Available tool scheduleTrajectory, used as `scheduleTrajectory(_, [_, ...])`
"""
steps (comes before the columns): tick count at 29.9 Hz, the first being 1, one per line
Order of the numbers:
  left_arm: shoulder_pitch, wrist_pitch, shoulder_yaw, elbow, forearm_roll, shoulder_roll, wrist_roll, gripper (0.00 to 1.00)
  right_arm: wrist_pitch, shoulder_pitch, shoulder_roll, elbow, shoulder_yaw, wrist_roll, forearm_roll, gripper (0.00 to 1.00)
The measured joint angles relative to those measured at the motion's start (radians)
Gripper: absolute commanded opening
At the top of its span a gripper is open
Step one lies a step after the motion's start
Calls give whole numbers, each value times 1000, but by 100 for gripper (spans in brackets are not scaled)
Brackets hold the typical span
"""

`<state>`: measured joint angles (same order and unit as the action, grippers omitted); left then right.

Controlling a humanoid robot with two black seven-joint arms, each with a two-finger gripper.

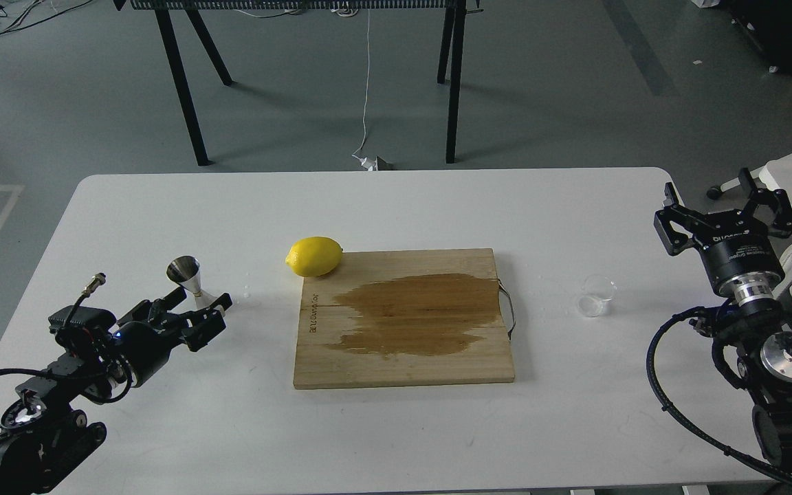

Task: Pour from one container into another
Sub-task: 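Close the left gripper around the metal jigger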

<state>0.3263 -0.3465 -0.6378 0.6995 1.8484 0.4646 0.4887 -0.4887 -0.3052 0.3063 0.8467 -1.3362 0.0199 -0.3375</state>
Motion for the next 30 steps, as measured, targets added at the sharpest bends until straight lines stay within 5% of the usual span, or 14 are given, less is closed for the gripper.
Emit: scheduleTrajectory(30, [81,-9,4,-177,3,-81,0,76,0,9,2,3,-8,0,-2,99])
